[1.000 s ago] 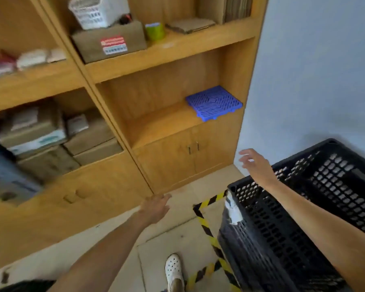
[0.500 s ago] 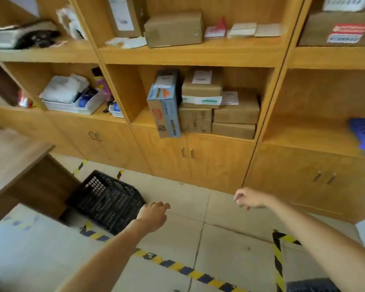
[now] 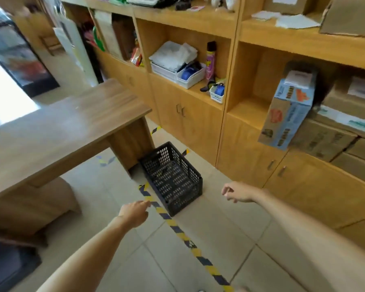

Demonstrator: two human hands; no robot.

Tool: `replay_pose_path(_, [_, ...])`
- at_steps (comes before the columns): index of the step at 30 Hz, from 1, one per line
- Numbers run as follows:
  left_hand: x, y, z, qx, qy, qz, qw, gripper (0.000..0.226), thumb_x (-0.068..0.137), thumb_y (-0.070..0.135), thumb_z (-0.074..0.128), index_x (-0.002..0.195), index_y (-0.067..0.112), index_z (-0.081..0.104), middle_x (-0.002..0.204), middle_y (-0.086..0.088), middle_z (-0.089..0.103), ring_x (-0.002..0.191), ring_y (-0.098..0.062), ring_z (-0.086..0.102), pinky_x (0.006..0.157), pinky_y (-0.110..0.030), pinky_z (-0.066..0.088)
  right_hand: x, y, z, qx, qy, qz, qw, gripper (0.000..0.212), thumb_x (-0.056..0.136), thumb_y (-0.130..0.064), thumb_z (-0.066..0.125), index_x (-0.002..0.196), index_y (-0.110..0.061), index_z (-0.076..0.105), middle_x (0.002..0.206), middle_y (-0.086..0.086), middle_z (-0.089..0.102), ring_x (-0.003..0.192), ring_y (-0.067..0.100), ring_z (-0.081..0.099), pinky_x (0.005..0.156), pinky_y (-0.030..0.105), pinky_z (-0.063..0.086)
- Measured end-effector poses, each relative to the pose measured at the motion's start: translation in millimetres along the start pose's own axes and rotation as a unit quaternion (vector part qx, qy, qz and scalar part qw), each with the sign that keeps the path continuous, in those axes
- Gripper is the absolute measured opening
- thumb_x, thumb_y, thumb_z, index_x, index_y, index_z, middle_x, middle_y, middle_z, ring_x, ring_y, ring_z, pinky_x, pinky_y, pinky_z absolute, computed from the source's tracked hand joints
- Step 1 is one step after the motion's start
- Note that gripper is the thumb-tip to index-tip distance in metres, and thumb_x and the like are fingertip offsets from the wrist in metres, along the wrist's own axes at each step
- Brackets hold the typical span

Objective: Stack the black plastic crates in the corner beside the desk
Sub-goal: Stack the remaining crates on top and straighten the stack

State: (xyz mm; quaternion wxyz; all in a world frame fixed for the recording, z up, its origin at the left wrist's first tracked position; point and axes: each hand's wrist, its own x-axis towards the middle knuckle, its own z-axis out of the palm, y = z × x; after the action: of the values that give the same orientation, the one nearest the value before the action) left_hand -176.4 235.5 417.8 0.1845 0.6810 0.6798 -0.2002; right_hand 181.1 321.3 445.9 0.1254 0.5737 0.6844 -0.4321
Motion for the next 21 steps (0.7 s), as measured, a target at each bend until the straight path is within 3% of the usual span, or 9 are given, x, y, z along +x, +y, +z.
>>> replay_pose_path(3, [14.9, -18.4, 4.1, -0.010, -0.006, -0.018, 1.000, 0.044, 0.094, 0.024, 0.039, 0.138, 0.030, 0.044, 0.141, 0.002, 0.052, 0.123, -0.024, 0.055, 0.093, -0.038, 0.049, 40.4, -26.4, -5.2, -0.031, -0.034, -0.009, 0.999, 0.026, 0.096, -0.021, 0.045, 0.118, -0.017, 0.057, 0.112, 0.005, 0.065, 0.094, 0.020, 0.065, 0.088, 0.038, 0.051])
replay_pose_path(8, [66.6, -46.2, -18.3, -0.036, 0.002, -0.050, 0.998, 0.044, 0.094, 0.024, 0.039, 0.136, 0.030, 0.046, 0.140, 0.001, 0.054, 0.122, -0.024, 0.057, 0.091, -0.037, 0.050, 120.5, -55.6, -29.5, -0.071, -0.091, -0.018, 0.993, 0.021, 0.094, -0.018, 0.046, 0.113, -0.018, 0.057, 0.111, 0.007, 0.064, 0.090, 0.023, 0.064, 0.072, 0.031, 0.047])
replay_pose_path(13, [133.9, -62.9, -65.3, -0.068, 0.009, -0.073, 0.995, 0.038, 0.096, 0.028, 0.039, 0.133, 0.032, 0.049, 0.136, 0.002, 0.057, 0.118, -0.023, 0.059, 0.088, -0.036, 0.052, 194.9, -86.3, -90.0, -0.095, -0.089, -0.033, 0.991, 0.021, 0.097, -0.017, 0.043, 0.113, -0.014, 0.057, 0.104, 0.005, 0.064, 0.082, 0.018, 0.061, 0.068, 0.029, 0.046])
replay_pose_path(16, [178.3, -69.9, -91.4, -0.087, 0.026, -0.078, 0.993, 0.036, 0.097, 0.030, 0.038, 0.130, 0.031, 0.050, 0.131, 0.000, 0.062, 0.115, -0.024, 0.061, 0.088, -0.038, 0.054, 236.9, -100.8, -132.7, -0.102, -0.076, -0.023, 0.992, 0.025, 0.096, -0.017, 0.043, 0.116, -0.013, 0.058, 0.110, 0.008, 0.066, 0.086, 0.021, 0.063, 0.072, 0.032, 0.047])
replay_pose_path(21, [224.2, -79.4, -118.0, -0.094, 0.034, -0.055, 0.993, 0.039, 0.099, 0.030, 0.039, 0.137, 0.033, 0.047, 0.133, 0.002, 0.061, 0.118, -0.021, 0.060, 0.088, -0.034, 0.051, 285.2, -130.8, -175.5, -0.116, -0.060, -0.011, 0.991, 0.027, 0.095, -0.016, 0.041, 0.115, -0.014, 0.059, 0.109, 0.008, 0.066, 0.082, 0.020, 0.058, 0.068, 0.031, 0.044])
